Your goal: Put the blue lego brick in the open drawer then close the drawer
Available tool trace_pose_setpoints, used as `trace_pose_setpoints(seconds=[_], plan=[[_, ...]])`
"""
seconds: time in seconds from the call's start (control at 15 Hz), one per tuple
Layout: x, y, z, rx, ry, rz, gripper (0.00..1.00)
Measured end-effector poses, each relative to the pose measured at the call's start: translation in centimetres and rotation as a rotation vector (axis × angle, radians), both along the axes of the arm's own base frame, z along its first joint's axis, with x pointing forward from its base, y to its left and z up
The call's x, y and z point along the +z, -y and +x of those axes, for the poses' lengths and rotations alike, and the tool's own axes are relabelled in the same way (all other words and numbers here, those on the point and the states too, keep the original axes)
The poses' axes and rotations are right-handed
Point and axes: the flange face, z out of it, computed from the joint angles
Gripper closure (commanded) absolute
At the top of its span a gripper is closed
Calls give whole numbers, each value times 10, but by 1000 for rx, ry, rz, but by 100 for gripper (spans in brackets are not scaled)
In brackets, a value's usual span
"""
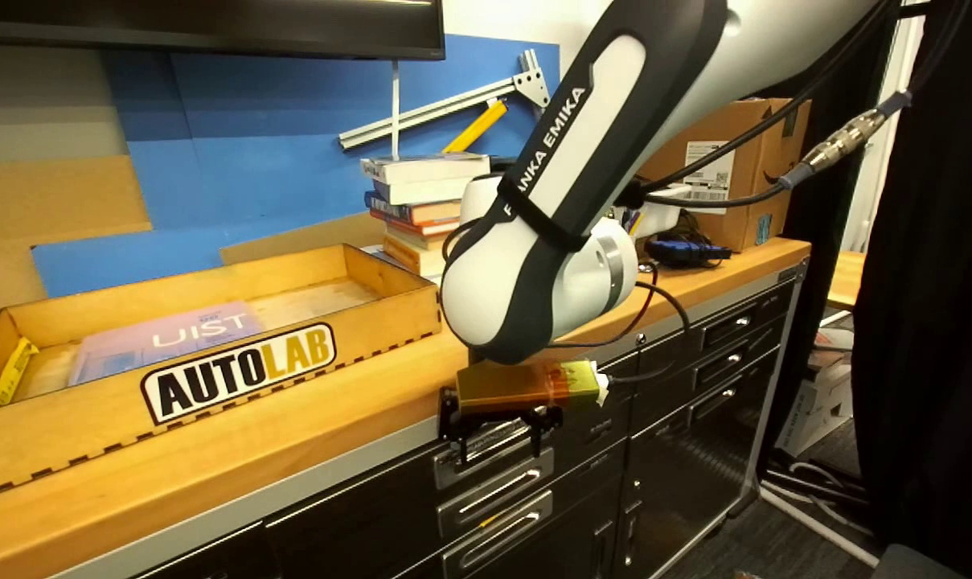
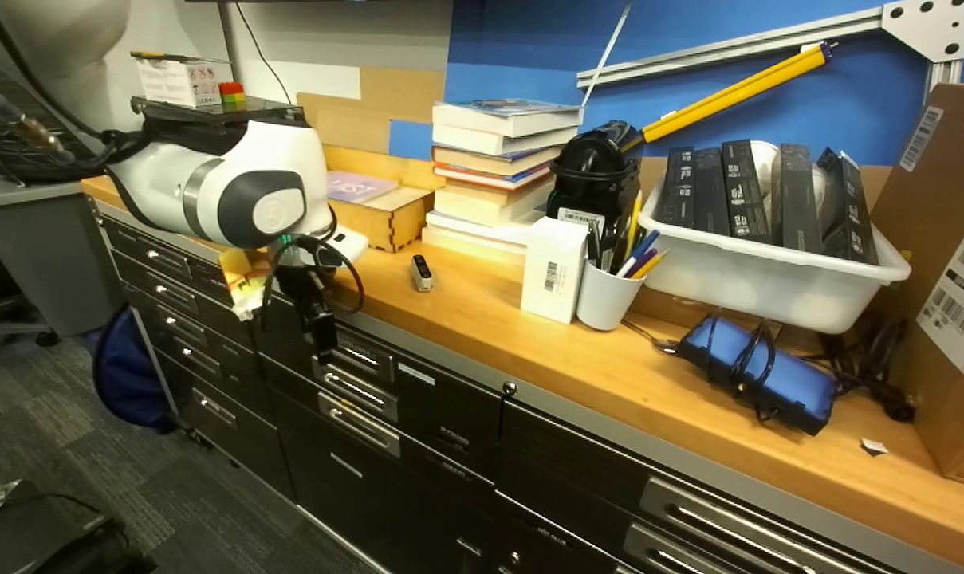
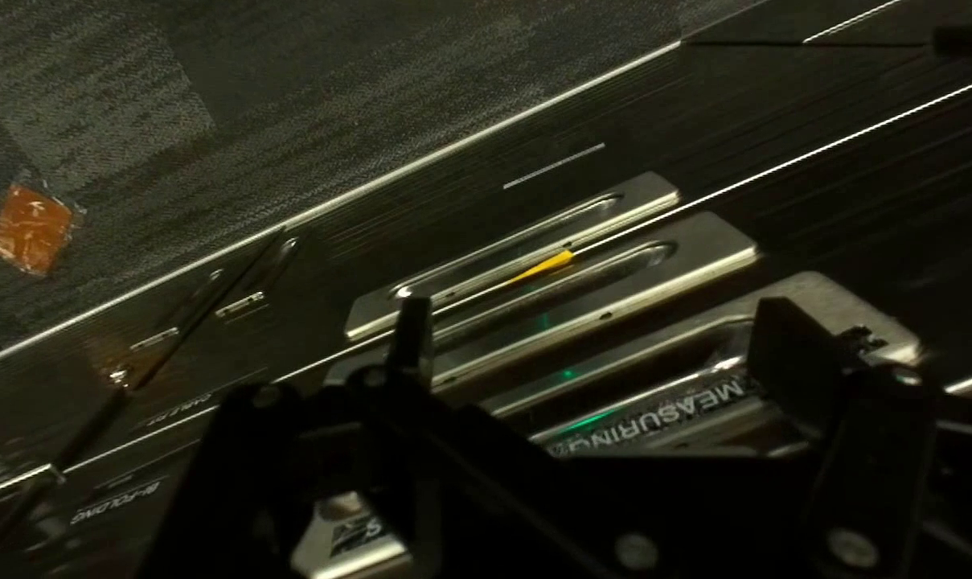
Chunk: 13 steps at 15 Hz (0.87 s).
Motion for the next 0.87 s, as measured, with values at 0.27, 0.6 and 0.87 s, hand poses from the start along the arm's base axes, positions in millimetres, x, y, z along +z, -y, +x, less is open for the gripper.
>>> trace_pose_setpoints(seconds=[0.27,0.6,0.87], plan=[[11,-8,-5,3,39,4,0],[95,-7,-25,132,178,20,0],[174,-10,-49,202,246,68,0]])
